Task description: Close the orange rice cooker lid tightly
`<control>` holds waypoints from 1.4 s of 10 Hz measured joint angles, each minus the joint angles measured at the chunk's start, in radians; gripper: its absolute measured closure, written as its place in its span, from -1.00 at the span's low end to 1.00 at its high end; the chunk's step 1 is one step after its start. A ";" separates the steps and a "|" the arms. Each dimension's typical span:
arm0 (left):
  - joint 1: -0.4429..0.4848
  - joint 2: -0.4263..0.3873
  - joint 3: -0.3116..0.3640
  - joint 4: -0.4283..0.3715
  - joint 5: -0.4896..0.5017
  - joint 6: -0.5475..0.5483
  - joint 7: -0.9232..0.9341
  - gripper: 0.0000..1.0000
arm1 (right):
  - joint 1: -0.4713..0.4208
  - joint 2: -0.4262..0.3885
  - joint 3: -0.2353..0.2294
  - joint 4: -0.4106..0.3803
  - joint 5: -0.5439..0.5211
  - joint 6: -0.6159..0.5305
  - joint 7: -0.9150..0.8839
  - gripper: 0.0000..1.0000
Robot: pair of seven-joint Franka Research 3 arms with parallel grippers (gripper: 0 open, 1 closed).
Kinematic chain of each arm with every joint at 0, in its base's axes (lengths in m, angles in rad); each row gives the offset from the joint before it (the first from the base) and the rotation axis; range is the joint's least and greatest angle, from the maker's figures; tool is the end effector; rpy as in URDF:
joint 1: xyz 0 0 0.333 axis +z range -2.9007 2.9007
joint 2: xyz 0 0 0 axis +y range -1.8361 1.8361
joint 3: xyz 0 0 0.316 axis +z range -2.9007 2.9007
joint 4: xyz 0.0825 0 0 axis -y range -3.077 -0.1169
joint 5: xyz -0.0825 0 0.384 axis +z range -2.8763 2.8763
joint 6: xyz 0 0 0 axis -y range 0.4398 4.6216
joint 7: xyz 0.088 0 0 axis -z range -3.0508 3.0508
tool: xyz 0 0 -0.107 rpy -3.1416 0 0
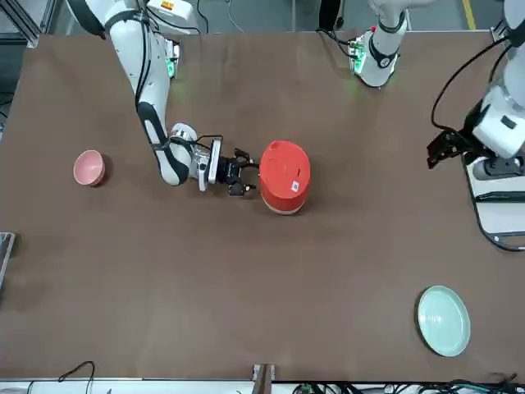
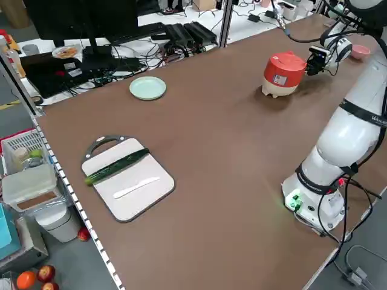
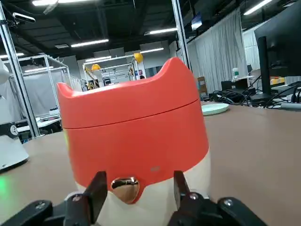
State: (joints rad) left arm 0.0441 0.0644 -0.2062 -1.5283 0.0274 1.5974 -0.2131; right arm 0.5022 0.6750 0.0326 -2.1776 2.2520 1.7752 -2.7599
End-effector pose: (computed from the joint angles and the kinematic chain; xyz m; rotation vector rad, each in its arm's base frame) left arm 0.5700 -0.0864 0.6113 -3.1277 -0.0795 -0.0135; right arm 0.4247 0.3312 0.0973 -1.4050 -0.9829 -1.2129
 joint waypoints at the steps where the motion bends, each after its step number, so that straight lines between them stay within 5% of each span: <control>1: -0.008 0.000 0.002 -0.005 0.000 0.001 -0.005 -1.00 | 0.000 0.000 0.000 0.000 0.000 0.000 0.000 -0.15; 7: 0.015 -0.001 0.017 -0.001 0.000 0.004 -0.003 -1.00 | 0.000 0.000 0.000 -0.001 0.000 0.000 0.000 0.17; 14: 0.062 0.002 0.022 -0.002 0.000 0.004 0.011 -1.00 | 0.000 0.001 -0.004 -0.001 0.001 0.000 0.000 0.18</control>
State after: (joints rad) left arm 0.1060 0.0662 -0.1843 -1.5299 0.0277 1.6016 -0.2020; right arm 0.5021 0.6756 0.0290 -2.1782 2.2534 1.7754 -2.7596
